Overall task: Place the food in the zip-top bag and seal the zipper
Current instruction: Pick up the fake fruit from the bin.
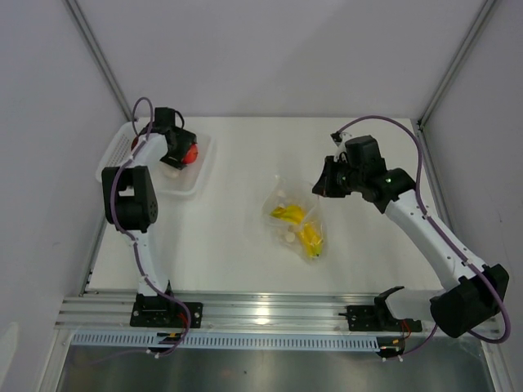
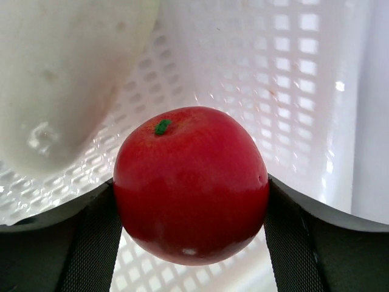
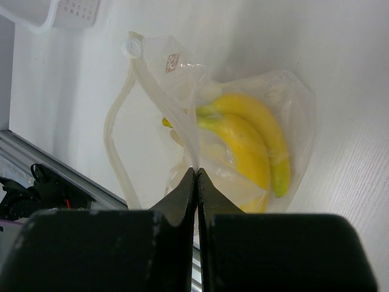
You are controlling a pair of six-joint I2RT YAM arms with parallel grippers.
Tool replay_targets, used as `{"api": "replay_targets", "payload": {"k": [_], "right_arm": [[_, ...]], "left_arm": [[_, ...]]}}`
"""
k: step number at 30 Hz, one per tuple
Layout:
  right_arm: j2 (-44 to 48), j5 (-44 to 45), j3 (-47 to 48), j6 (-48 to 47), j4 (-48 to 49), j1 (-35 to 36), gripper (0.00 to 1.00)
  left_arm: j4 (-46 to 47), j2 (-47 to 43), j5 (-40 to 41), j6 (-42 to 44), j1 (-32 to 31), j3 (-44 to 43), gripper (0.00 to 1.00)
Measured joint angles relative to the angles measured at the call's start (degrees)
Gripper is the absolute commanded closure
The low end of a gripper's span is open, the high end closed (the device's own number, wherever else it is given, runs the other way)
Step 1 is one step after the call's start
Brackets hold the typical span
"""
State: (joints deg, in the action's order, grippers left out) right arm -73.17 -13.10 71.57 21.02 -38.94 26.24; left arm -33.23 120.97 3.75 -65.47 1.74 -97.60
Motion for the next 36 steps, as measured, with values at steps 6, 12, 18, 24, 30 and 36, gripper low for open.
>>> {"api": "replay_targets", "payload": {"k": [6, 12, 18, 24, 30, 36], "right_arm": [[0.85, 0.61, -0.94, 0.37, 0.02, 0.07, 1.00], [1.22, 1.07, -2.73, 1.03, 0.26, 0.44, 1.00], [1.51, 1.81, -4.17, 1.90, 1.09, 1.73, 1.00], [1.88, 3.17, -4.48, 2.82, 1.73, 4.44, 1.00], [2.38, 4.74, -4.72, 2.97, 1.81, 6.80, 1.00], [3.85, 6.01, -5.31, 3.48, 1.73, 7.96, 1.00]], "left_arm": [[4.83, -10.69, -1.88, 3.80, 0.00, 9.57, 0.99], [12.33, -22.95, -4.24, 8.15, -0.57, 22.69, 1.00], [17.64, -36.94, -4.63, 12.48, -5.73, 34.45, 0.99], [22.91, -51.84, -5.05, 15.98, -13.46, 43.87, 0.99], [24.13, -65.00, -7.98, 18.78, -19.39, 51.54, 0.99], [23.43, -75.49, -12.59, 22.60, -25.62, 55.58, 0.99]]}}
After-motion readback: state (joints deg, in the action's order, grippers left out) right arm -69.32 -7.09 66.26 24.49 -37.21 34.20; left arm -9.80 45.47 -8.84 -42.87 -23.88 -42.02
